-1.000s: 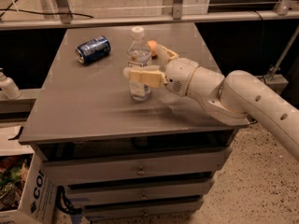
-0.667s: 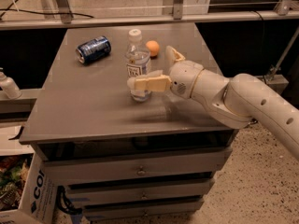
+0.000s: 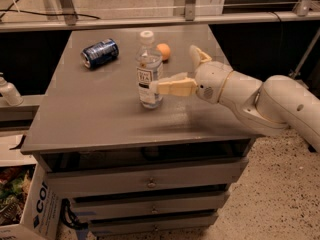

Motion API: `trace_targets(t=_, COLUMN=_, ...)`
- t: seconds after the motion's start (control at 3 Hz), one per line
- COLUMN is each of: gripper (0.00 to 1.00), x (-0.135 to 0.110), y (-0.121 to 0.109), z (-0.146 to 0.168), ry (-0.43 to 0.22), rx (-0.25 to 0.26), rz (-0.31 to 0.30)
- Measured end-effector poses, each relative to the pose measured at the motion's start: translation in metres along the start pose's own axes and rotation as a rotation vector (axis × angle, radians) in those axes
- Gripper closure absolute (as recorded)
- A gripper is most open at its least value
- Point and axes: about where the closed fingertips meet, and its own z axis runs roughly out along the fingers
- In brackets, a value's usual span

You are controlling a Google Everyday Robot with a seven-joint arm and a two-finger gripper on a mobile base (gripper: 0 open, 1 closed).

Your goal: Place blue plastic bottle upright

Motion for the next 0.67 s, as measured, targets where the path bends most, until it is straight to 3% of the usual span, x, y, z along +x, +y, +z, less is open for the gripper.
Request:
trace_targets(t=0.33, gripper=0.00, x=-0.0161, y=-0.0334, z=-0.0543, ry=0.055, rx=-0.016, rz=-0.081)
trace_targets(t=0.67, gripper=0.00, x=-0.0169, y=-0.0323, z=-0.0552, ry=0.056, rx=-0.025, rz=-0.084)
